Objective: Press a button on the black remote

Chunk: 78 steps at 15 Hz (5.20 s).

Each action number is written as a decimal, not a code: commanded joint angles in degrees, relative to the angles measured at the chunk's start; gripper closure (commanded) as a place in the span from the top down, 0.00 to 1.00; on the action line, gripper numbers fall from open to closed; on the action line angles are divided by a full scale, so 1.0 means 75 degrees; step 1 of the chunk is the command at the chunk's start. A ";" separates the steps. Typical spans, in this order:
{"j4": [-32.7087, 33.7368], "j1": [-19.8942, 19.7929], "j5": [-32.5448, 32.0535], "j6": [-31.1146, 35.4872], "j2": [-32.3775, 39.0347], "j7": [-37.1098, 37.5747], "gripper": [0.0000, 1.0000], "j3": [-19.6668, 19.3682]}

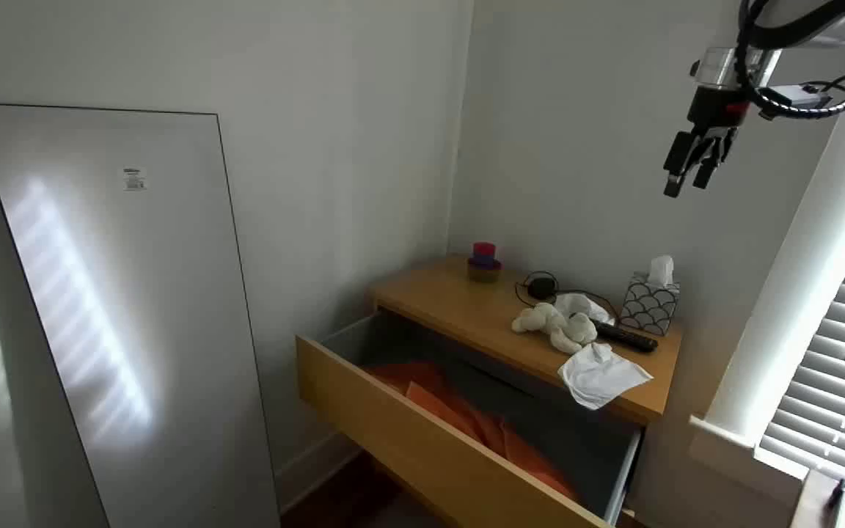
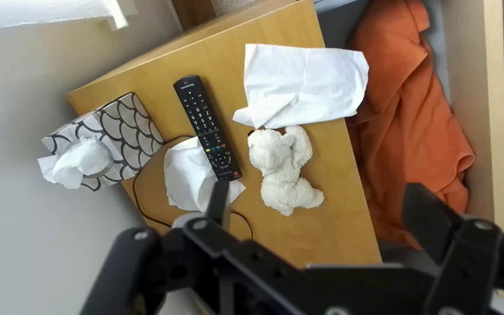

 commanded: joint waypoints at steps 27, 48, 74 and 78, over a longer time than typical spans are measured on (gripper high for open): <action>0.2083 -0.0306 0.0016 0.1148 0.5083 -0.3118 0.55 -0.0802; 0.3428 -0.0897 -0.0169 0.1086 0.7457 -0.2973 0.00 -0.0362; 0.5994 -0.0991 -0.0742 0.0183 1.0102 -0.2876 0.00 -0.0113; 0.6149 -0.0995 -0.0731 0.0236 1.0259 -0.2801 0.00 -0.0079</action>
